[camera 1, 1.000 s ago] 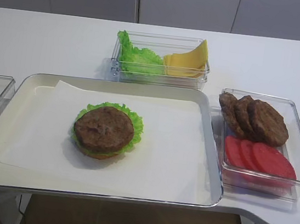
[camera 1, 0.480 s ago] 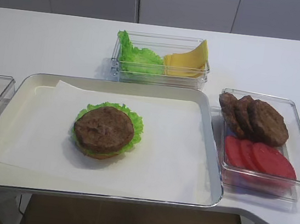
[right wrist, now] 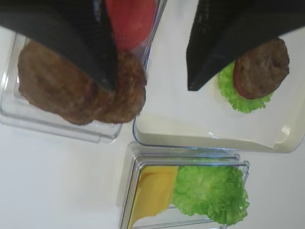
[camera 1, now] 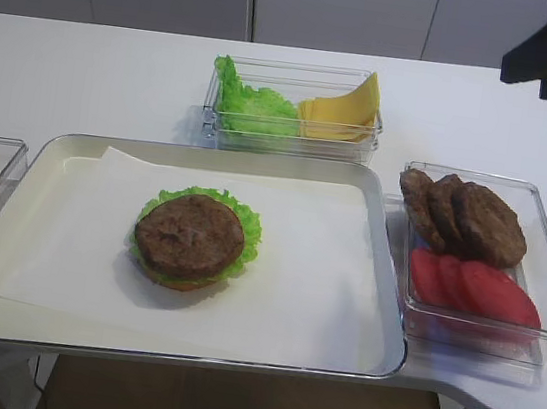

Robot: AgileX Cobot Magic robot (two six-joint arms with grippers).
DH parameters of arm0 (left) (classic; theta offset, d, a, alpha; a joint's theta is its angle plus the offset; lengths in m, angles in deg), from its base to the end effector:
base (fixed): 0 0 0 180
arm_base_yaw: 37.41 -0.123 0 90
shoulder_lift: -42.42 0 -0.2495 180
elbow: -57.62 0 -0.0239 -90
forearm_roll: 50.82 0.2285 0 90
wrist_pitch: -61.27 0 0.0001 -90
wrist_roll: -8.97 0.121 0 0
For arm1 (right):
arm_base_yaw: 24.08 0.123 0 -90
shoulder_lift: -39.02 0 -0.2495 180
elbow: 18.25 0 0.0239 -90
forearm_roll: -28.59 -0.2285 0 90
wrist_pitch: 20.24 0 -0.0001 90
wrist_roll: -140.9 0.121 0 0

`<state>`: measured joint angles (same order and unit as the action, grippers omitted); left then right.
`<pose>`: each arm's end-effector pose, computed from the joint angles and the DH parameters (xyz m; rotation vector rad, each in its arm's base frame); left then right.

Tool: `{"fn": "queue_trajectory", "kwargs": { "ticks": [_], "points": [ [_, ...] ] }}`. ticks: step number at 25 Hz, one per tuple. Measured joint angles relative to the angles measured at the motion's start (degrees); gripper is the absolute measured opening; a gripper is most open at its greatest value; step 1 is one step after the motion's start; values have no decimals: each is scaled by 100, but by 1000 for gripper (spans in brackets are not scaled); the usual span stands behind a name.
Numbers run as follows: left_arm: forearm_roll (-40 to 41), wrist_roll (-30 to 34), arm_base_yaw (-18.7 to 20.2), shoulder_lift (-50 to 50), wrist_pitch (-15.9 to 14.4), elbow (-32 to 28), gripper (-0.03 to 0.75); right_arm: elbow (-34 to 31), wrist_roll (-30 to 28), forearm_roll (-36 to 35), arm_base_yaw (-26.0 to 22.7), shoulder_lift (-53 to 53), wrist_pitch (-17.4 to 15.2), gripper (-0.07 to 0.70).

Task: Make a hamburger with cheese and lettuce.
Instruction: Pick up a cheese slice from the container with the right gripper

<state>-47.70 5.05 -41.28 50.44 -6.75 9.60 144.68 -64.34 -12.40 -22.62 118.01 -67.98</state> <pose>0.0287 0.0081 0.2376 -0.1540 2.1591 0.0659 0.2542 0.0653 0.2917 -0.1713 2.3290 0.6542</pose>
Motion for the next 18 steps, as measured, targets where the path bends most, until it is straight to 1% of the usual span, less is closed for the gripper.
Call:
{"fn": "queue_trajectory", "kwargs": {
  "ticks": [6, 9, 14, 18],
  "points": [
    [0, 0, 0, 0, 0, 0, 344, 1355, -197, -153, 0, 1613, 22, 356],
    [0, 0, 0, 0, 0, 0, 344, 2063, -259, -241, 0, 2435, -112, 356],
    [0, 0, 0, 0, 0, 0, 344, 3291, -309, -621, 0, 3712, -352, 355],
    [0, 0, 0, 0, 0, 0, 344, 4305, -324, -717, 23, 4660, -580, 355]
  ]
}}
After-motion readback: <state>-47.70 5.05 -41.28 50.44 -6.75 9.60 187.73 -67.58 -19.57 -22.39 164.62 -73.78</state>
